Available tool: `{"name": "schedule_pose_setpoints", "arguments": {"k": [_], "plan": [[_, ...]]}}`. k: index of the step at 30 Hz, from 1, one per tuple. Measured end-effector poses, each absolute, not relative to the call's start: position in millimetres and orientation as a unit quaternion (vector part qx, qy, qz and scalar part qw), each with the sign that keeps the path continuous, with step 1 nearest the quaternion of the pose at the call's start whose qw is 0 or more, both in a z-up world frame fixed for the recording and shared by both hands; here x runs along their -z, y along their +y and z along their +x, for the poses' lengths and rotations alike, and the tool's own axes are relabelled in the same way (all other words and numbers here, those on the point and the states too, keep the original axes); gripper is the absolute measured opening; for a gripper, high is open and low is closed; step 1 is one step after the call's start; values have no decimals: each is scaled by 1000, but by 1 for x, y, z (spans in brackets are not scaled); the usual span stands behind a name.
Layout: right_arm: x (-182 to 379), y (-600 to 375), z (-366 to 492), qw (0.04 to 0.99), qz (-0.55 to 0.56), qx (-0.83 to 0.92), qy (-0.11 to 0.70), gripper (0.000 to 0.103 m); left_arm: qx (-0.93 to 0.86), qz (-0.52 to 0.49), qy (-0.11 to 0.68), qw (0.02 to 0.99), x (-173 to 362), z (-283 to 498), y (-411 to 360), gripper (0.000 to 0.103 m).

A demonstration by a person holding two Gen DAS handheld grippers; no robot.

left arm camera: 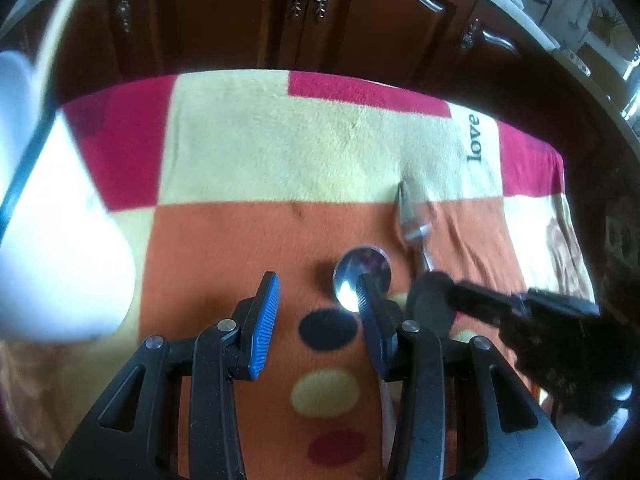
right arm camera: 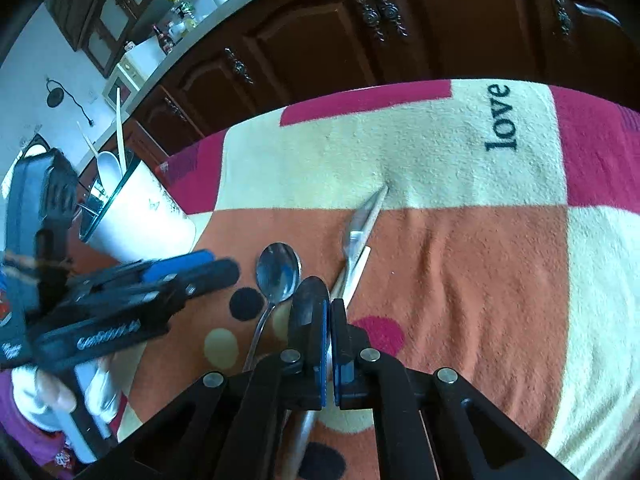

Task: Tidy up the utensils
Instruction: 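Grasp a metal spoon with the left tool while the right tool grasps another spoon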

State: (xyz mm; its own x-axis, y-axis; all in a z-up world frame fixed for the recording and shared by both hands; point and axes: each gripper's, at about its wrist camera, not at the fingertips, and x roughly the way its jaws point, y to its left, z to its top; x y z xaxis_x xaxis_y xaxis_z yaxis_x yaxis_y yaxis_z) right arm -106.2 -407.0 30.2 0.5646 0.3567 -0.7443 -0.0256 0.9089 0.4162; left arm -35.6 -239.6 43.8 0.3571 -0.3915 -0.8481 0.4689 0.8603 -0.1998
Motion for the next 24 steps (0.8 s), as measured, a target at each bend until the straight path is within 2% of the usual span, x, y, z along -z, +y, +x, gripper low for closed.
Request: {"name": "schedule_pose_setpoints", "arguments": {"k": [8, 9, 11, 13, 19, 24], "plan": [[-23, -408, -104, 852, 203, -140, 461, 1, 292, 50, 510, 808, -32, -25, -257, 39], [-24, -408, -104, 852, 202, -140, 462, 1, 296, 55, 512, 805, -30, -25, -259, 37], [-24, -408, -104, 852, 203, -141, 461, 1, 299, 63, 515, 801, -27, -25, -261, 20], [-23, -408, -104, 852, 204, -142, 462, 1, 301, 65, 512, 802, -27, -25, -261, 12], [-24, -403, -97, 848, 193, -154, 468, 2, 306, 72, 507, 803, -33, -28, -253, 3], [-22, -388, -86, 843, 165, -167, 484, 2, 298, 78, 512, 802, -31, -29, -246, 2]]}}
